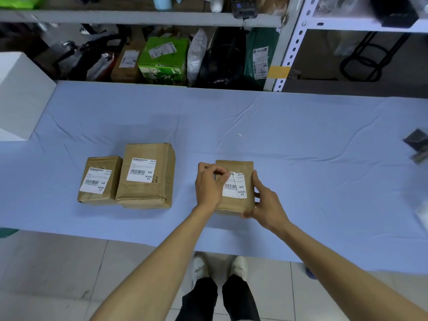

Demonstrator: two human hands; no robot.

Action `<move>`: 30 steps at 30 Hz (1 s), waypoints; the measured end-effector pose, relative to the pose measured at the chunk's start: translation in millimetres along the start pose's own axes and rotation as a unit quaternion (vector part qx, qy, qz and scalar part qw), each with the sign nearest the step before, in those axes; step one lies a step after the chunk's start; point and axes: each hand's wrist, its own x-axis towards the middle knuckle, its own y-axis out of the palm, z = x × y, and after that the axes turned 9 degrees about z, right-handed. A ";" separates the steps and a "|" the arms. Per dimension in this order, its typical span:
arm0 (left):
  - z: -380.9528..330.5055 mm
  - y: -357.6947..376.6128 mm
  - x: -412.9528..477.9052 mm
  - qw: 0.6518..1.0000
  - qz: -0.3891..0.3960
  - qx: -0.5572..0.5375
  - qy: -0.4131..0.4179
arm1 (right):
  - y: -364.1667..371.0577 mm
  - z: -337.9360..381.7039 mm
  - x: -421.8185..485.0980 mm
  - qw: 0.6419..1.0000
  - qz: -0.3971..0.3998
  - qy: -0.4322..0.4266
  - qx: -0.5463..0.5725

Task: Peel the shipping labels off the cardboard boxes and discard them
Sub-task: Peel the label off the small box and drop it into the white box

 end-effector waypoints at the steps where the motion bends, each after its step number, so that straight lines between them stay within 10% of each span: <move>1: -1.0 0.7 0.1 1.000 -0.005 0.007 -0.002 | -0.1 0.0 -0.1 1.000 0.000 -0.001 -0.001; 30: 22.3 -30.6 -46.8 0.979 0.157 -0.128 0.017 | -0.1 2.2 -1.5 1.000 -0.003 0.003 0.018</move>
